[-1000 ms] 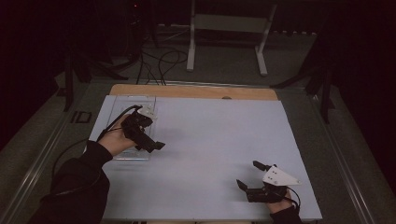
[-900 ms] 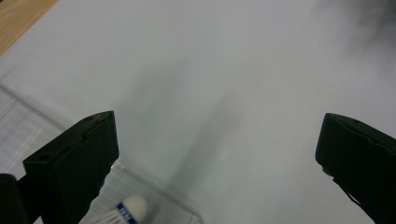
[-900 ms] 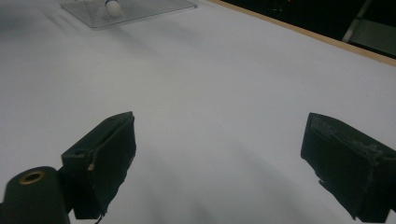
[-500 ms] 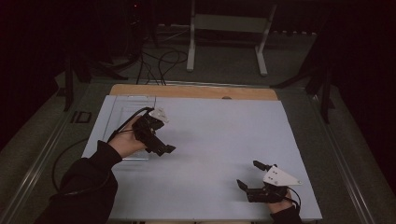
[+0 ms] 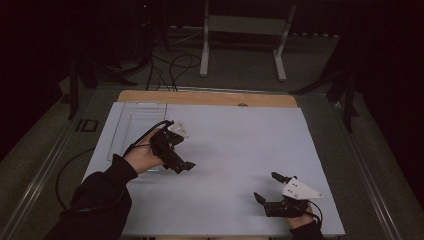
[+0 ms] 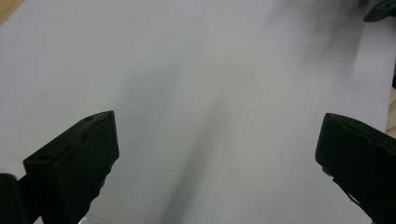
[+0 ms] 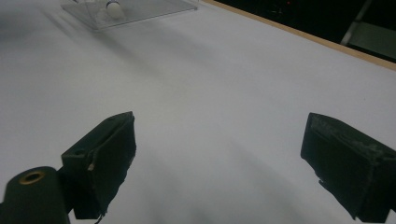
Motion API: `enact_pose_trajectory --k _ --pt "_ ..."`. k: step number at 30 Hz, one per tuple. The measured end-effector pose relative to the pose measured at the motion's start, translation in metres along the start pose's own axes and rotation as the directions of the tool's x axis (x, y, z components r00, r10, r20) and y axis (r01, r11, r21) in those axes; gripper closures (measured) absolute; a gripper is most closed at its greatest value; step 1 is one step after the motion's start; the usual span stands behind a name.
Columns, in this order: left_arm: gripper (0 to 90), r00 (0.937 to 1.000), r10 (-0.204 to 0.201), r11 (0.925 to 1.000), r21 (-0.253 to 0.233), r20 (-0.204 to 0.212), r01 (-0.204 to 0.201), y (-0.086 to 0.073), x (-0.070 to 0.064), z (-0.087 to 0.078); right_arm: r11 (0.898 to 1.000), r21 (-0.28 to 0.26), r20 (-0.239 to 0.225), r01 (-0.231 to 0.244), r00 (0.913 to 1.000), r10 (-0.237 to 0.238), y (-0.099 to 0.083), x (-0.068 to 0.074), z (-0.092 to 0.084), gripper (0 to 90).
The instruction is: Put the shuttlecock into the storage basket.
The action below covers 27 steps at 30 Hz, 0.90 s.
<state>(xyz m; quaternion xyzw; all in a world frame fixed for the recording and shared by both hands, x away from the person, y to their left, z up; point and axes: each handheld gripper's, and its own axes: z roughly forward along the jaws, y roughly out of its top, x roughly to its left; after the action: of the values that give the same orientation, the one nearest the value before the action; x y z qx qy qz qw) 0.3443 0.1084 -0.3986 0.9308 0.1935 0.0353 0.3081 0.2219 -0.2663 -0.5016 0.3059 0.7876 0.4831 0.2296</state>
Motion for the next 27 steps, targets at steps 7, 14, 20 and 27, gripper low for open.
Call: enact_pose_trajectory --k 7,14,20,27 --pt "0.3 0.9994 0.022 0.9997 -0.008 0.027 -0.022 -0.002 -0.011 0.012 1.0 0.001 -0.003 0.004 1.0 -0.004 0.0 0.0 0.0 10.3" --pt "0.3 0.998 0.046 0.9989 -0.014 0.044 -0.045 -0.007 -0.019 0.02 1.0 0.001 -0.005 0.003 1.0 -0.003 0.0 0.0 -0.001 10.3" --pt "0.3 0.9971 0.055 0.9979 -0.036 0.052 -0.053 -0.012 -0.028 0.028 1.0 0.002 -0.005 0.003 1.0 -0.003 0.0 0.0 -0.001 10.3" --pt "0.3 0.9978 0.05 0.9975 -0.052 0.043 -0.048 -0.024 -0.034 0.034 1.0 0.003 -0.008 0.005 1.0 -0.005 0.0 0.0 -0.001 10.4"
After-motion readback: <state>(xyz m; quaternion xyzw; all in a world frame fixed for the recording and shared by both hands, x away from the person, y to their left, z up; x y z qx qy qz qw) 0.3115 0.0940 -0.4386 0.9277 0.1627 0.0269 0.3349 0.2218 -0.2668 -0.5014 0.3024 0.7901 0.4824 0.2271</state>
